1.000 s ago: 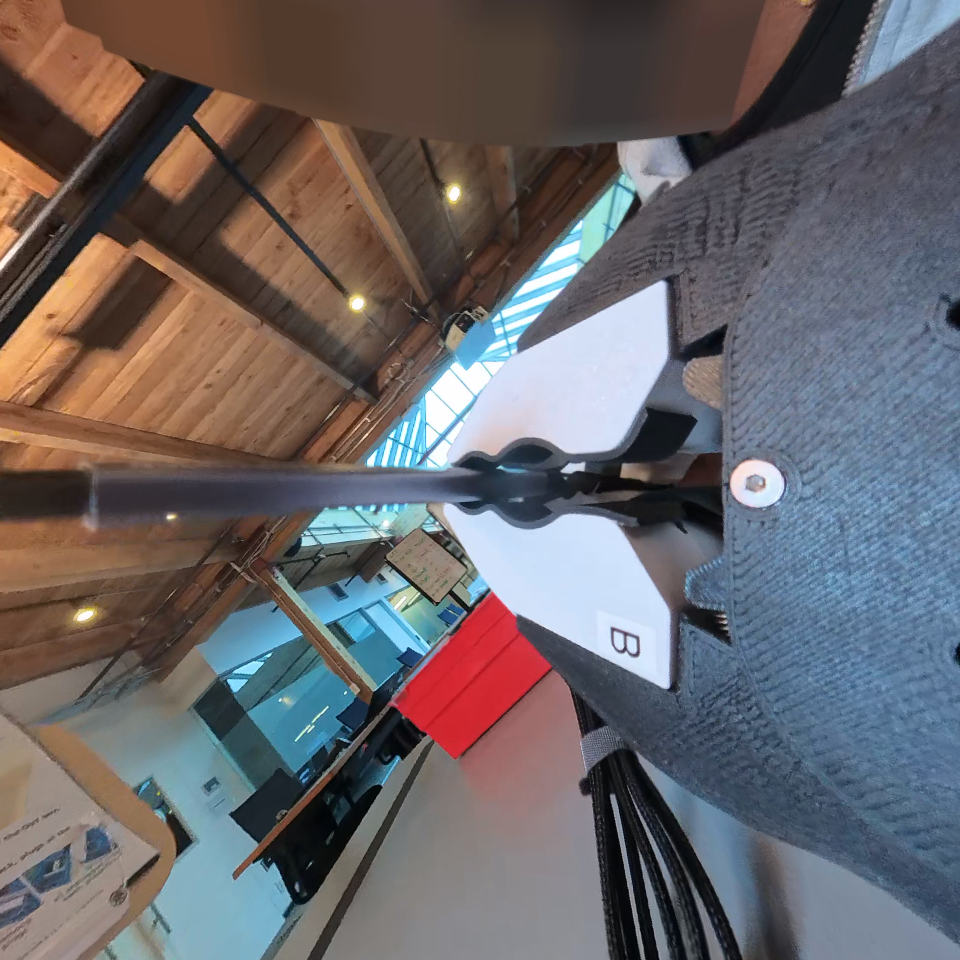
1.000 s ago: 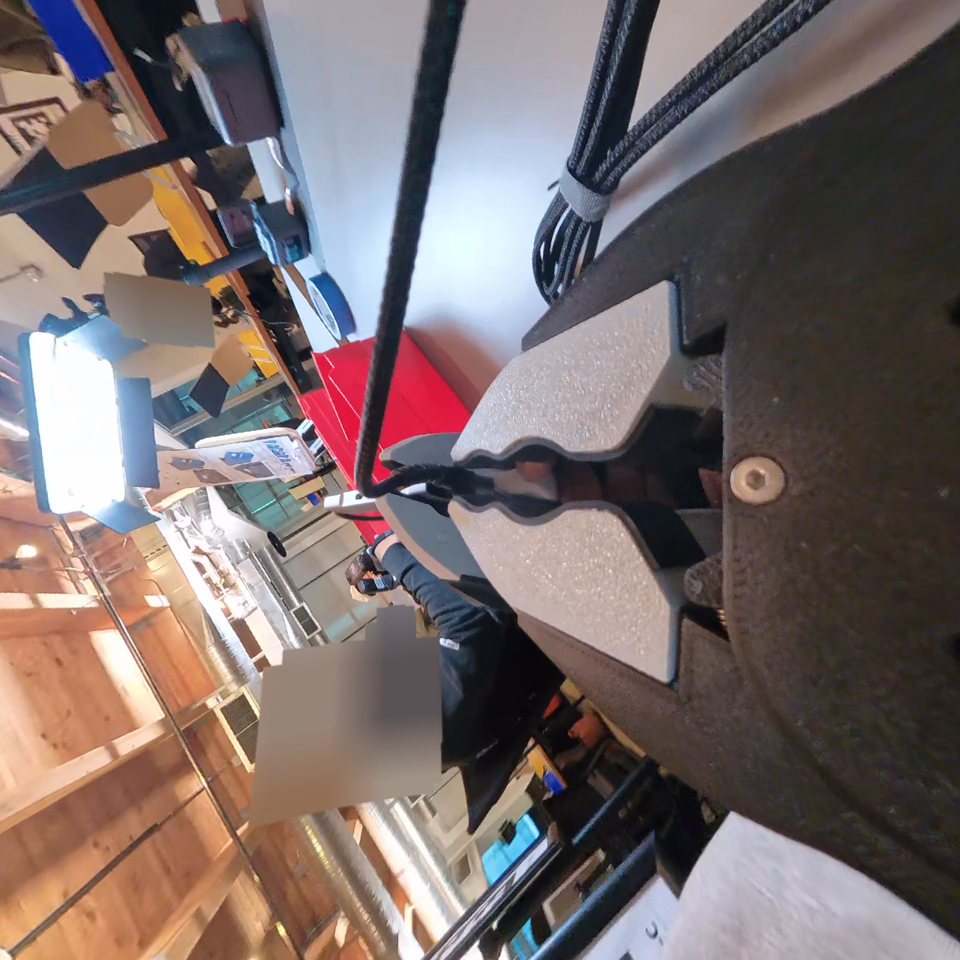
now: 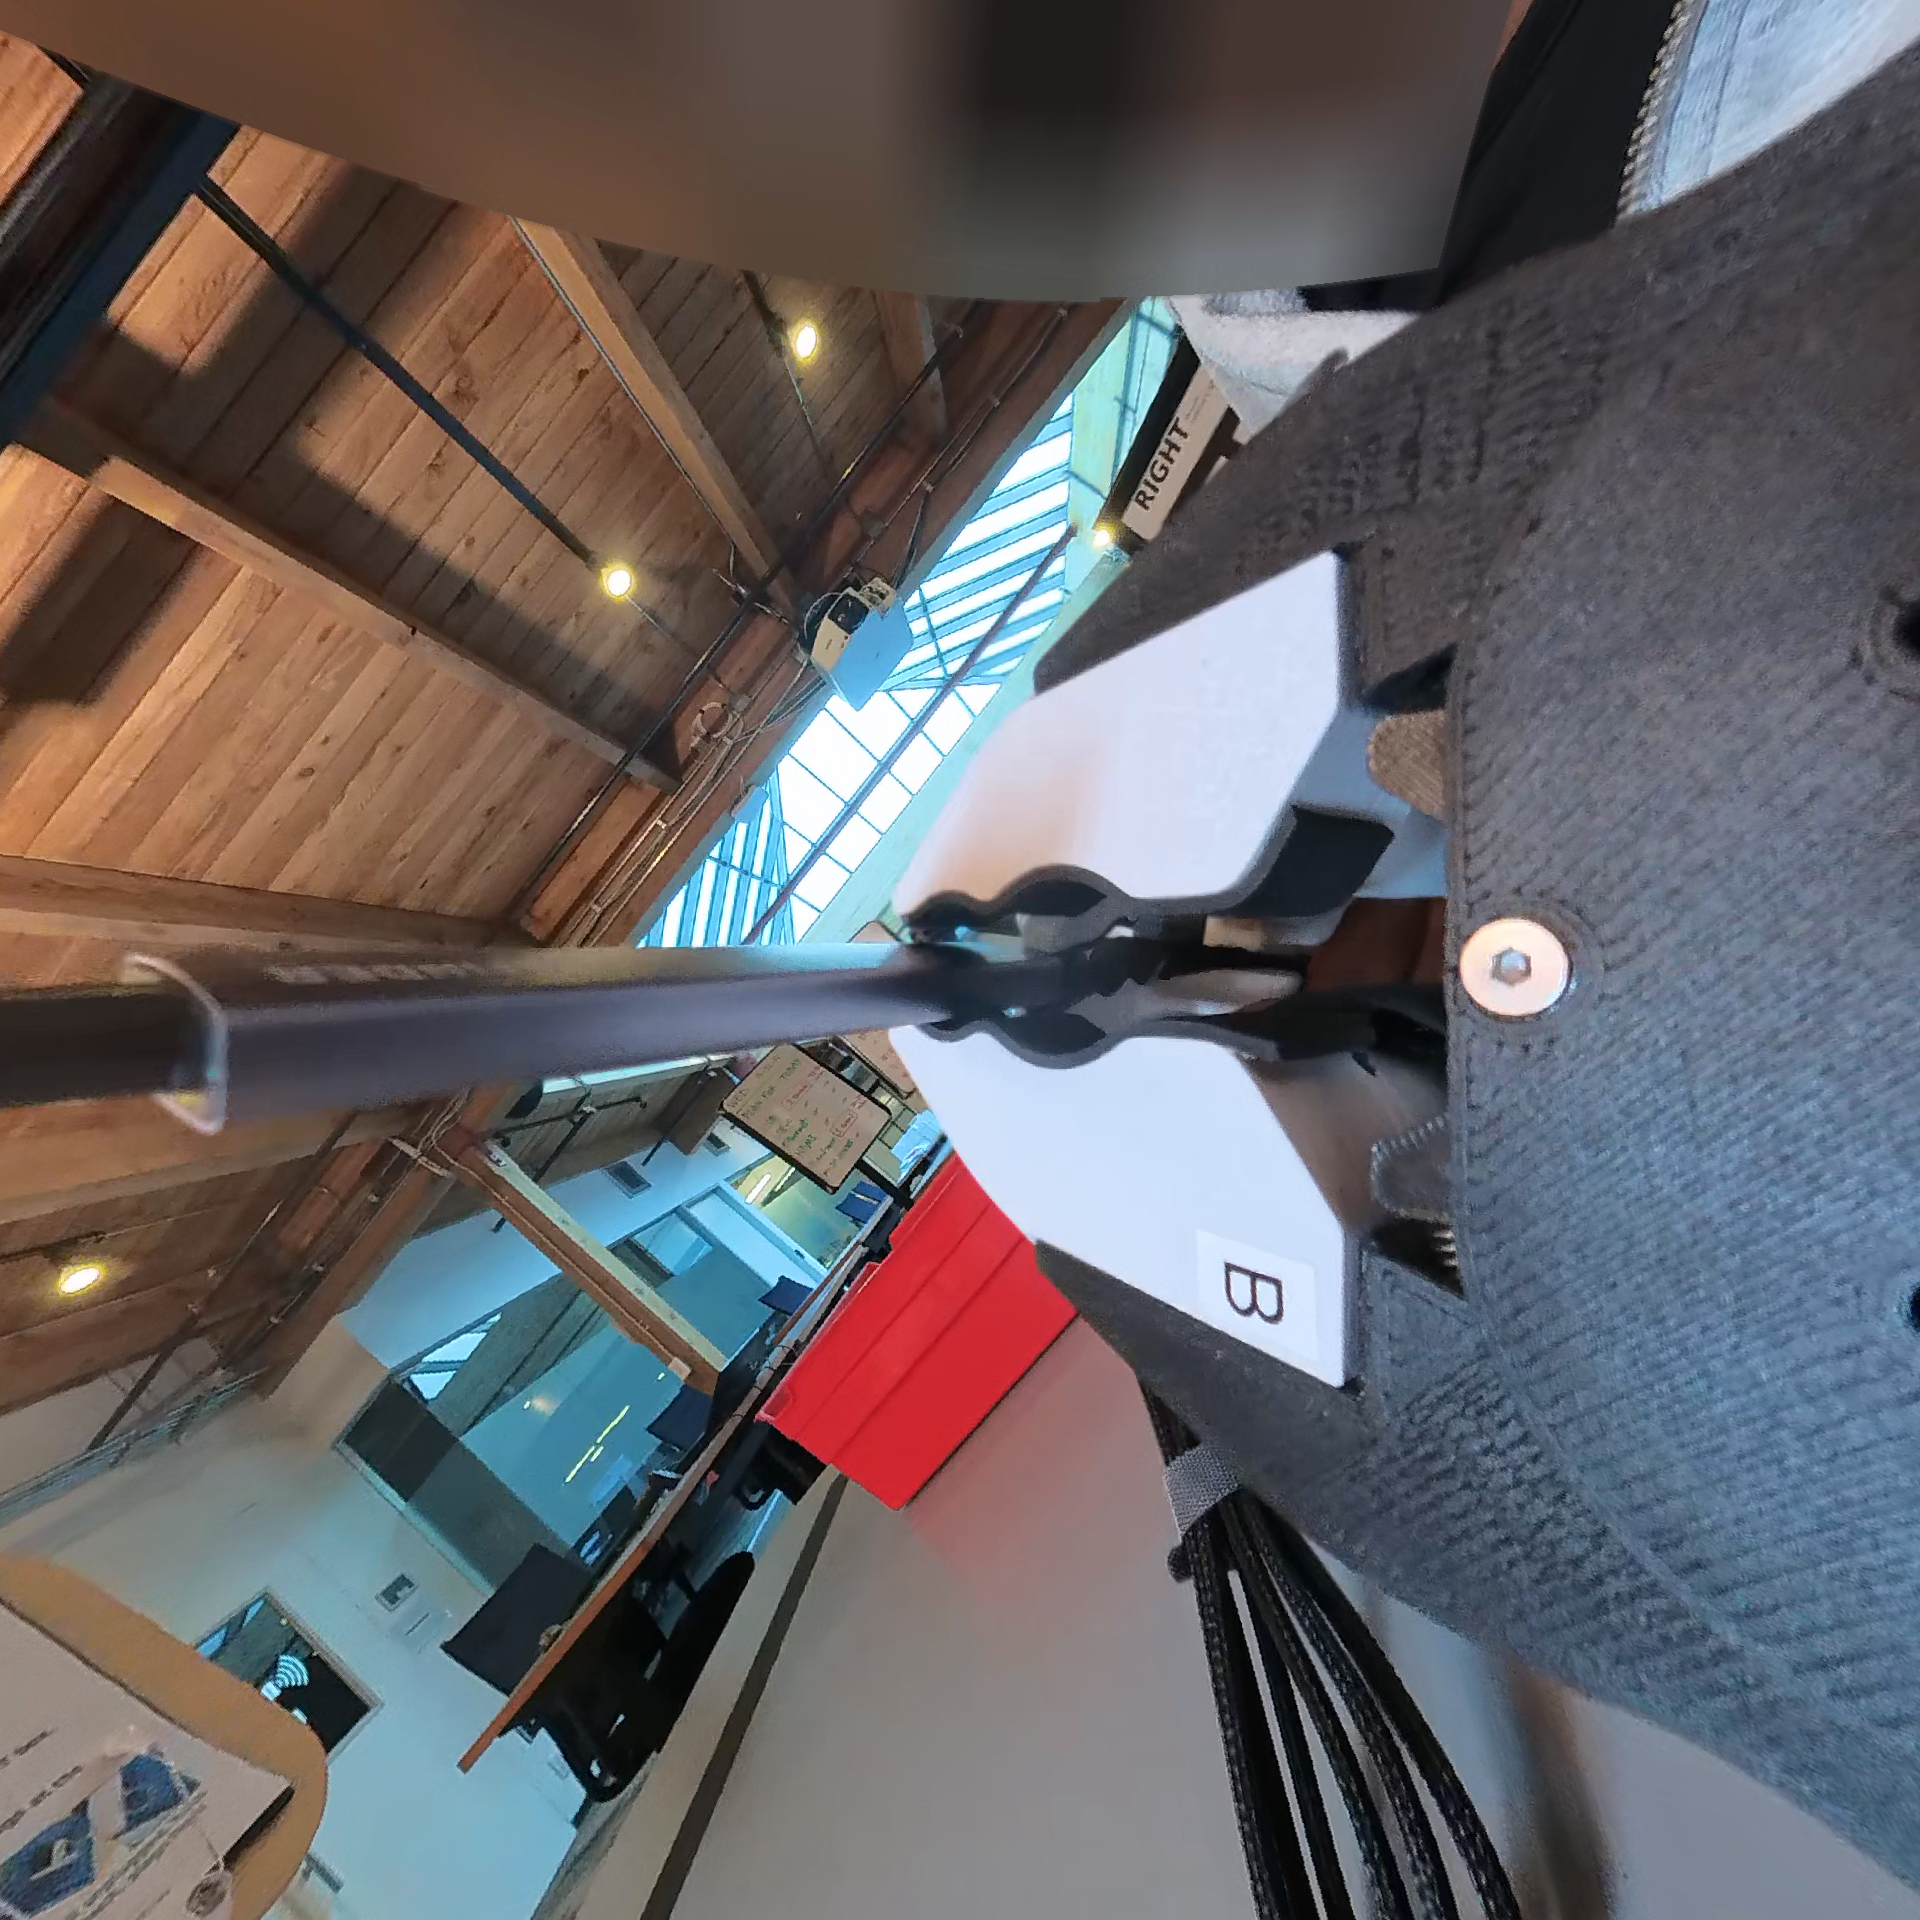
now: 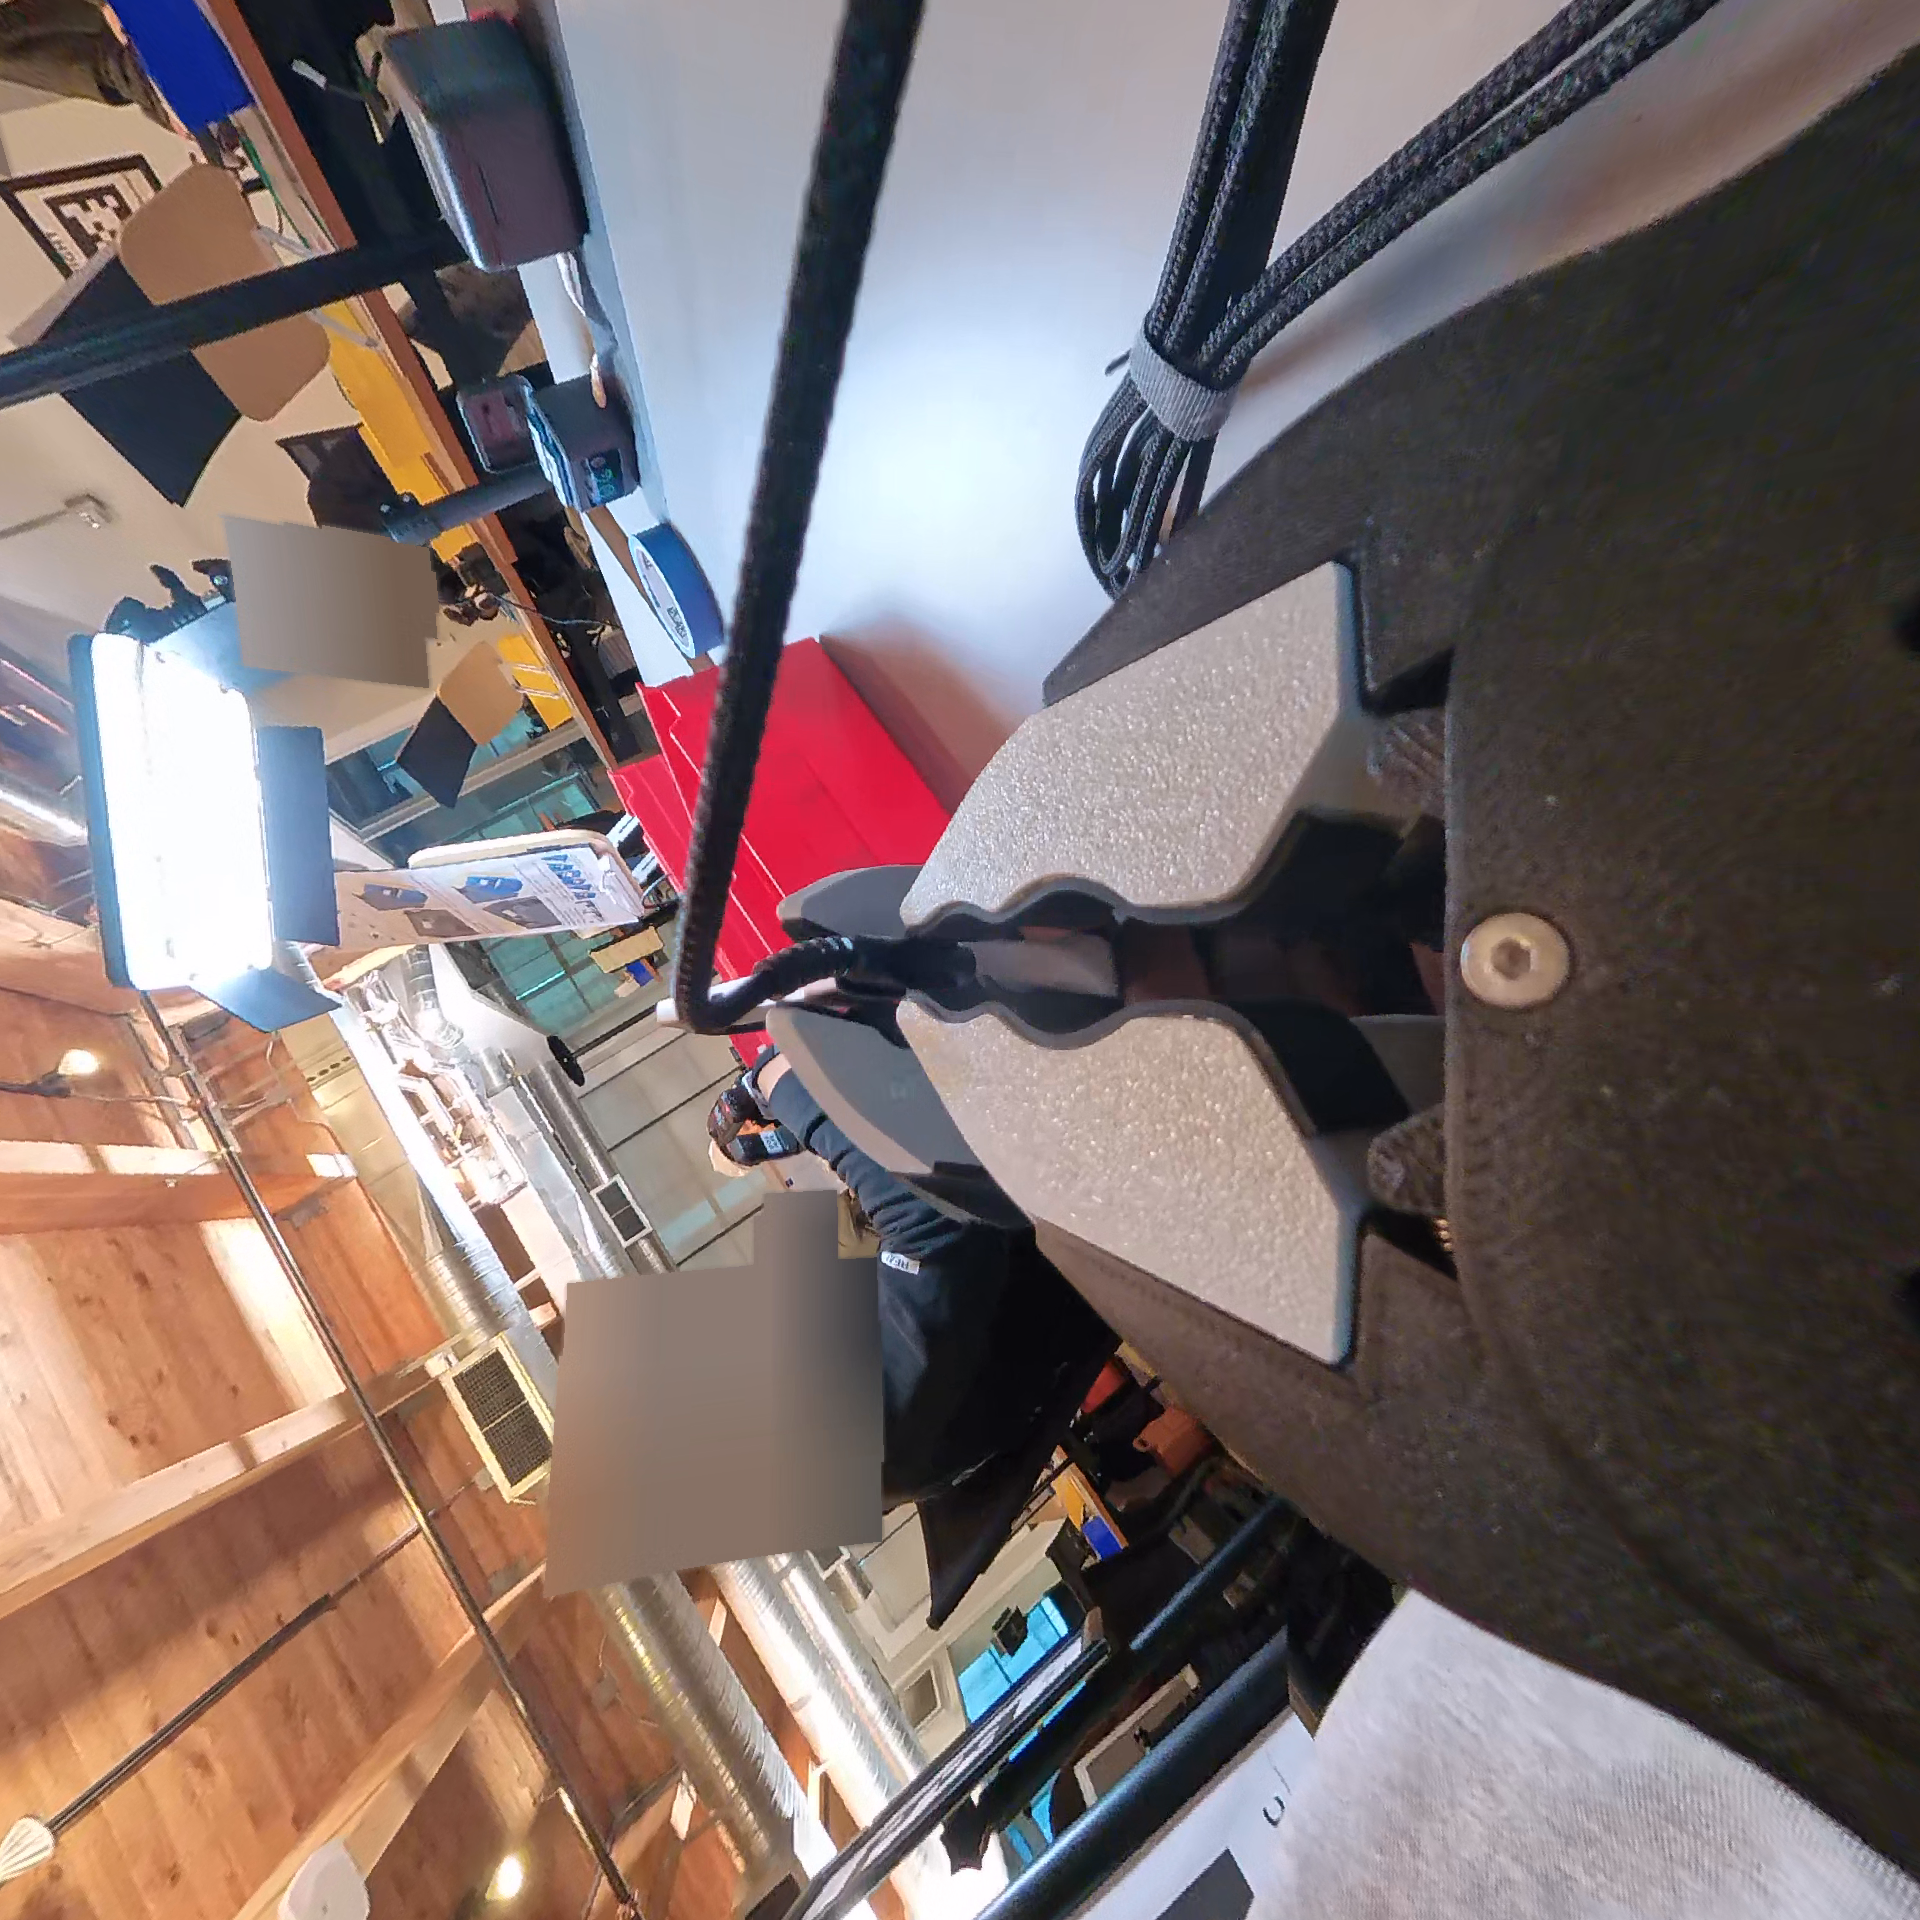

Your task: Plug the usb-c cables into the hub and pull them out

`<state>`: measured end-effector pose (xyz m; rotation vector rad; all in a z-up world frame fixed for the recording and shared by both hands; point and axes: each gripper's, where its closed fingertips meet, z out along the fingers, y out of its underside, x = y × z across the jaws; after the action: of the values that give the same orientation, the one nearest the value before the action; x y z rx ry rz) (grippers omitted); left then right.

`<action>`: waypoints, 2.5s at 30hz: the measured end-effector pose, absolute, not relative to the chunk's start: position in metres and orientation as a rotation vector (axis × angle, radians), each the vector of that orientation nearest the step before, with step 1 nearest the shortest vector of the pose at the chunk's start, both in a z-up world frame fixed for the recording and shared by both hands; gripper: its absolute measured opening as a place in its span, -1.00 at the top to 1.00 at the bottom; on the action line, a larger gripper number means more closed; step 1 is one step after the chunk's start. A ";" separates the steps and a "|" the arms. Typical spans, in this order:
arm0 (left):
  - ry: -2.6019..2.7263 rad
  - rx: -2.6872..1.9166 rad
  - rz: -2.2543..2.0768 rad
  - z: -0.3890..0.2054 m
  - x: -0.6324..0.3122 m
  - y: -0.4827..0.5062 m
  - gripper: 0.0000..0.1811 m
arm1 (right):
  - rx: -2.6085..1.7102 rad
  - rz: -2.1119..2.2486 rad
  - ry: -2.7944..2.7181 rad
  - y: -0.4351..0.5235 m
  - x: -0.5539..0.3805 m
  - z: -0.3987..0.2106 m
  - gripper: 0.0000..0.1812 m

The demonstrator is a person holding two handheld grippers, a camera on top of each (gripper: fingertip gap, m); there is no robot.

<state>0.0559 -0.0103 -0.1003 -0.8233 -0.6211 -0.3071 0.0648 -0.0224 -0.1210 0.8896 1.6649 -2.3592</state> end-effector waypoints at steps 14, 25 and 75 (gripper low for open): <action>-0.612 -0.892 -0.260 -0.104 0.058 -0.005 0.90 | 0.805 -2.138 1.858 -0.015 0.069 -0.125 0.92; -0.632 -0.890 -0.252 -0.106 0.057 -0.006 0.90 | 0.880 -2.182 1.834 -0.015 0.069 -0.127 0.92; -0.627 -0.921 -0.162 -0.106 0.056 -0.017 0.89 | 0.718 -1.556 3.138 0.163 0.042 0.063 0.91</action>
<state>0.0560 -0.0175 -0.1062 -0.9207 -0.6272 -0.1618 0.0424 0.1626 0.0634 0.7175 3.1384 -1.5560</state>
